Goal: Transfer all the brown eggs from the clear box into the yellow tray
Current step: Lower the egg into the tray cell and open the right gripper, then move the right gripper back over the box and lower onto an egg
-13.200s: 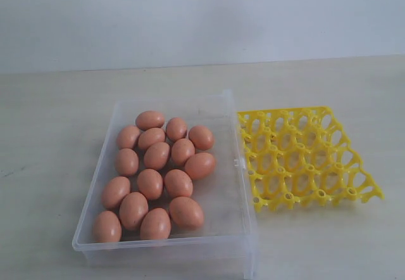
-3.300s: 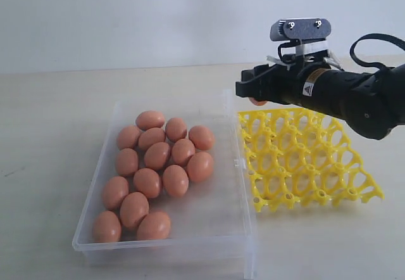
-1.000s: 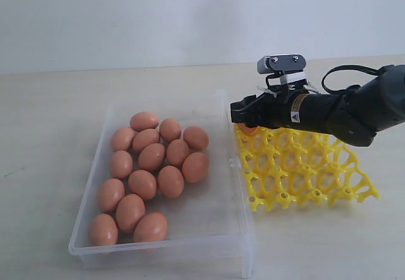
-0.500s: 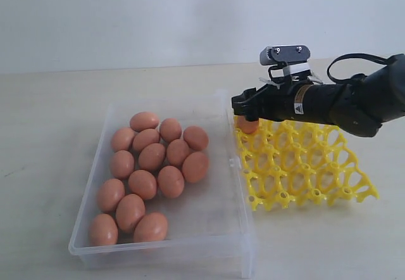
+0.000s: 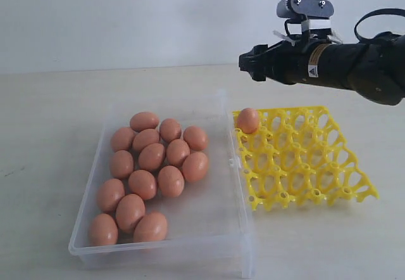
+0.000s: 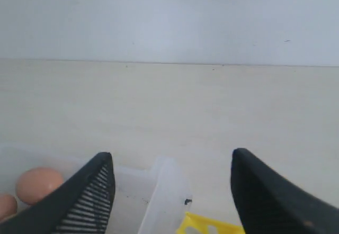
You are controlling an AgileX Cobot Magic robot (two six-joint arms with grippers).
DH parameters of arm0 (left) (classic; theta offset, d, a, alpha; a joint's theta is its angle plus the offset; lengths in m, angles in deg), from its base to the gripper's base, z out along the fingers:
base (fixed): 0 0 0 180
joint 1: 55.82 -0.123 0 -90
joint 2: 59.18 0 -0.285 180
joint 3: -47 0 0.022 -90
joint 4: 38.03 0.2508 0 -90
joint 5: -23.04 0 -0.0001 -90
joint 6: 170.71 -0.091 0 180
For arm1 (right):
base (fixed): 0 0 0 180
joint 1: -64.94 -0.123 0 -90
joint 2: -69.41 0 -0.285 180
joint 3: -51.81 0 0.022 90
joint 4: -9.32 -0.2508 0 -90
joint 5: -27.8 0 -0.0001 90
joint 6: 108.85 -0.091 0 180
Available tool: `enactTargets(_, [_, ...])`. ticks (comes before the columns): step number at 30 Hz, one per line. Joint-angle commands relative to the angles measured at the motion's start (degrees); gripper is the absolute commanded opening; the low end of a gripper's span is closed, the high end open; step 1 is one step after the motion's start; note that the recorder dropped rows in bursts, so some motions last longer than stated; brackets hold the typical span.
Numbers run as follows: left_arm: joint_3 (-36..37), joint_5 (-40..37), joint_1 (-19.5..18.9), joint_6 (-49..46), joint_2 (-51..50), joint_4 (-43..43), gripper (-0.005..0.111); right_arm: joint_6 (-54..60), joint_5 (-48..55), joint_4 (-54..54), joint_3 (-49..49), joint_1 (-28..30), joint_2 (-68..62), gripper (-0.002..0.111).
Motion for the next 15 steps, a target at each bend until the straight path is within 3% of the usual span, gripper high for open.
enactTargets(1, [-0.2,0.4,-0.1,0.3,0.3,-0.1,0.000,-5.0,4.1,2.2,-0.4,-1.2,2.9,0.048])
enactTargets(6, [-0.2,0.4,-0.1,0.3,0.3,-0.1,0.000,-3.8,13.7,2.2,-1.6,-5.4,3.9,0.014])
enactTargets(9, [-0.2,0.4,-0.1,0.3,0.3,-0.1,0.000,3.9,25.6,1.0,-4.5,-10.7,3.9,0.008])
enactTargets(13, [-0.2,0.4,-0.1,0.3,0.3,-0.1,0.000,24.8,36.4,-16.5,-9.1,-18.8,3.8,0.008])
enactTargets(15, [-0.2,0.4,-0.1,0.3,0.3,-0.1,0.000,44.7,52.6,-36.9,-15.1,-23.5,2.3,0.008])
